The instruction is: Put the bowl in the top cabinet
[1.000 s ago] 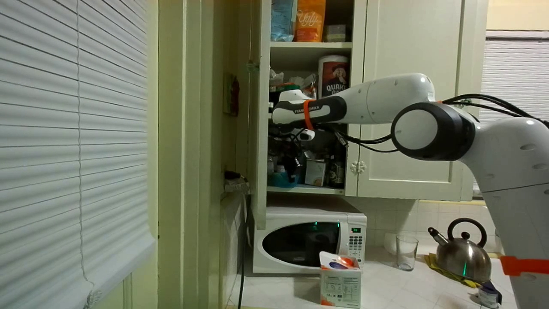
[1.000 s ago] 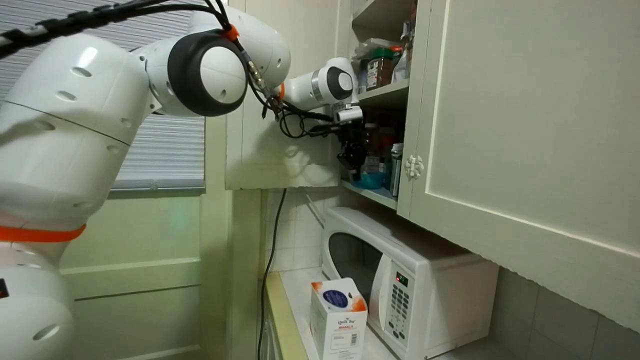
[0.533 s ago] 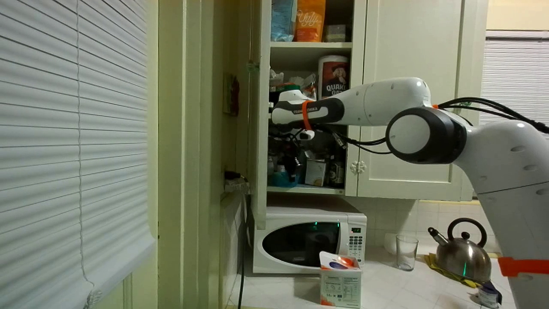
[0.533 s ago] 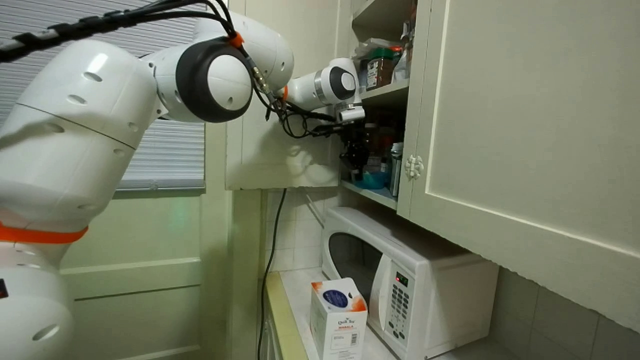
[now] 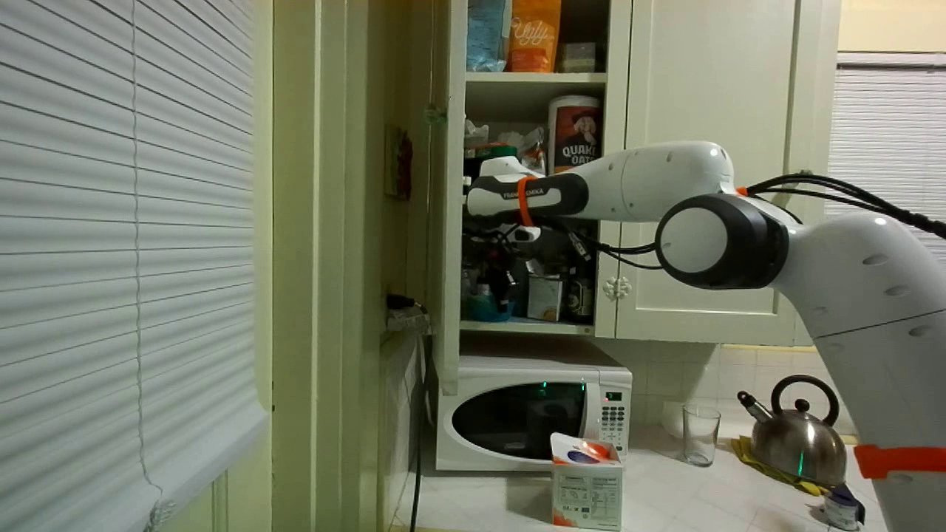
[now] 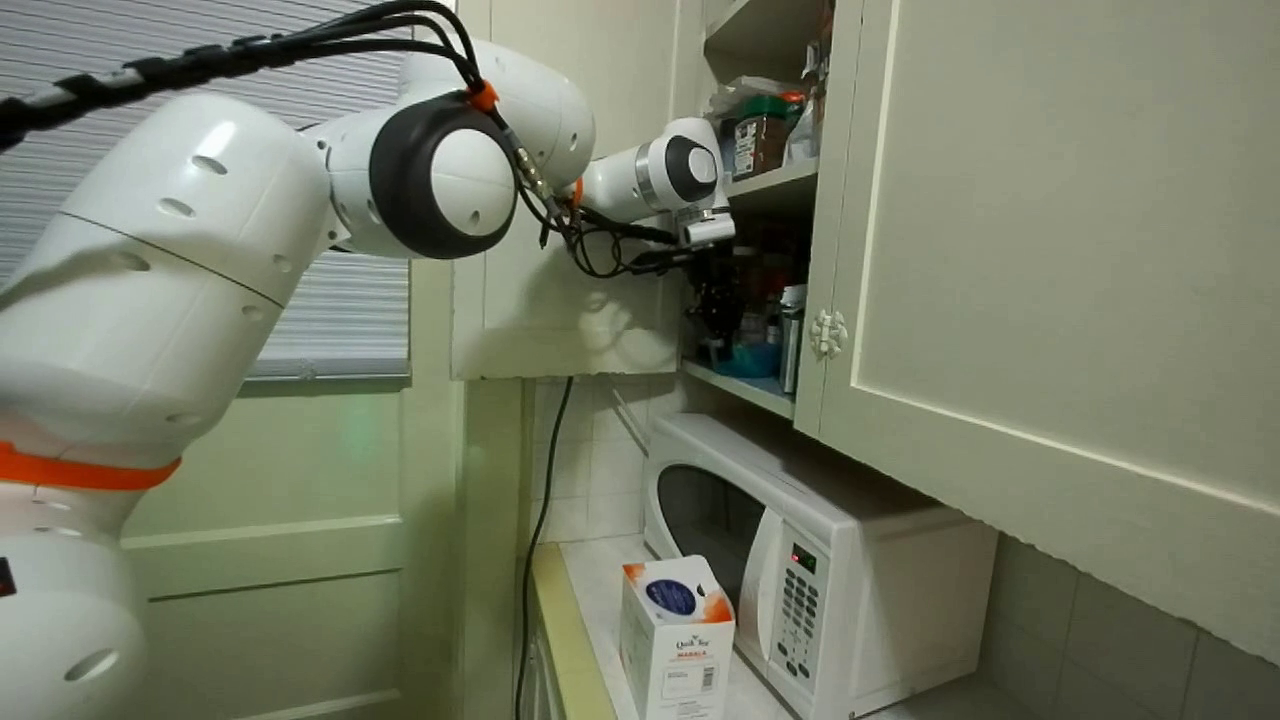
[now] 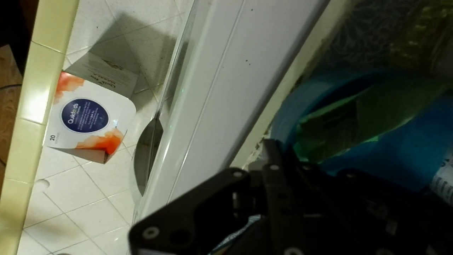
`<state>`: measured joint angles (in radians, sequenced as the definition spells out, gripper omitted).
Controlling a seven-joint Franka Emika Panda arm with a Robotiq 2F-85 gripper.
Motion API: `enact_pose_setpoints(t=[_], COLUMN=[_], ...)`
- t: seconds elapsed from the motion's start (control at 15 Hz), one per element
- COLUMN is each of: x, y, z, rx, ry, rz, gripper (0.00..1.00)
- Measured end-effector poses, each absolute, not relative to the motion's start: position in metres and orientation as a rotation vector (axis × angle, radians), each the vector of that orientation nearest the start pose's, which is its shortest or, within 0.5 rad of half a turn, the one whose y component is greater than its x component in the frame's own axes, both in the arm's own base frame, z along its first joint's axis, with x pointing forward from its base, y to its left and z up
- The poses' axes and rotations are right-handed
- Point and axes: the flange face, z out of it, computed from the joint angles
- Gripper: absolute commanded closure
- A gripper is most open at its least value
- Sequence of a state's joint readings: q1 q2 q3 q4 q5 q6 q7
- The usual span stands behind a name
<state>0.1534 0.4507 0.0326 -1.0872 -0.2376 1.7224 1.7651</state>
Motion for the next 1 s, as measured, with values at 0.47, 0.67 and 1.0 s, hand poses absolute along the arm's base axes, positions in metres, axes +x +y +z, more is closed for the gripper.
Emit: enact_pose_setpoints(t=[0.47, 0.67, 1.0], x=[0.695, 0.693, 0.682], y=[0.102, 0.103, 0.107], z=[0.580, 0.585, 0.607], rx=[-2.198, -2.195, -2.182], ry=[2.201, 2.197, 2.171], rz=[-0.424, -0.428, -0.449], gripper=[0.20, 0.00, 0.00])
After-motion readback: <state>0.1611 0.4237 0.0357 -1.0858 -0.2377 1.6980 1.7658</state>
